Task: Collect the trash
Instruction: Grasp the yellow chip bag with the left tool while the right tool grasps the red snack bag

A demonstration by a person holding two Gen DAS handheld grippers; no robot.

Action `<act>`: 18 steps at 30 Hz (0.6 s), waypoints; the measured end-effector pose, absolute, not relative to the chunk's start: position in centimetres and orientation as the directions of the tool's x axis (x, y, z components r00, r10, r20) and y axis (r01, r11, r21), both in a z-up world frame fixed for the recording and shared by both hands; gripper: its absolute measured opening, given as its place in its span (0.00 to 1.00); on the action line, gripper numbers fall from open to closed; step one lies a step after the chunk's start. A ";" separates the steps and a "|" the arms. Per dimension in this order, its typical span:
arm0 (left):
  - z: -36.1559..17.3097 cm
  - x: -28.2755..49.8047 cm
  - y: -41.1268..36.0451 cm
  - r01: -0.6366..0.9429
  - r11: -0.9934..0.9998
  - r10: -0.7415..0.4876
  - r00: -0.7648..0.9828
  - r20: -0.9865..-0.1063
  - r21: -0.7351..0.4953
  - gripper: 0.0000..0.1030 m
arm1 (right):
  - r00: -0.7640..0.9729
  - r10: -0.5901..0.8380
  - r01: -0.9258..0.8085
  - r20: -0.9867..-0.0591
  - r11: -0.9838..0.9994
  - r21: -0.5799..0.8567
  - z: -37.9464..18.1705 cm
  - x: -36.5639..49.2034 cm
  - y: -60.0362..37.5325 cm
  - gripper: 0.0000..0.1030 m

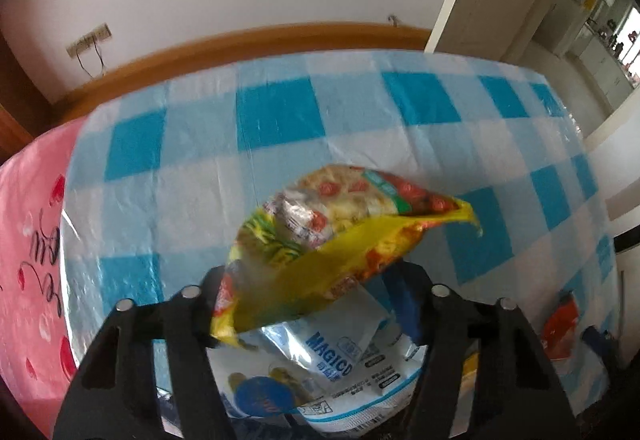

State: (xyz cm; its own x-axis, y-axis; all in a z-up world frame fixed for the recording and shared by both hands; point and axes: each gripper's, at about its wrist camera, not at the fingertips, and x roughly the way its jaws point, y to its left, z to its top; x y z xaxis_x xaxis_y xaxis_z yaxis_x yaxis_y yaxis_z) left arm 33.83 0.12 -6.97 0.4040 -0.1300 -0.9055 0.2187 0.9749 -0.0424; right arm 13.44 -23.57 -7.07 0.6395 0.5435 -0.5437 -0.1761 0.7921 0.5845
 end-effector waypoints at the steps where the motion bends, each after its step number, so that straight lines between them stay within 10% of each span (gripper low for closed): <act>1: -6.9 33.6 0.2 0.216 0.974 -0.148 0.404 -0.903 -0.063 0.55 | 0.640 0.543 -0.174 -0.543 0.792 0.586 -7.1 13.5 -23.6 0.92; 18: -6.6 23.7 -4.3 0.372 0.919 -0.271 0.356 -0.895 -0.130 0.48 | 0.638 0.514 -0.153 -0.573 0.815 0.560 -7.4 13.8 -24.3 0.92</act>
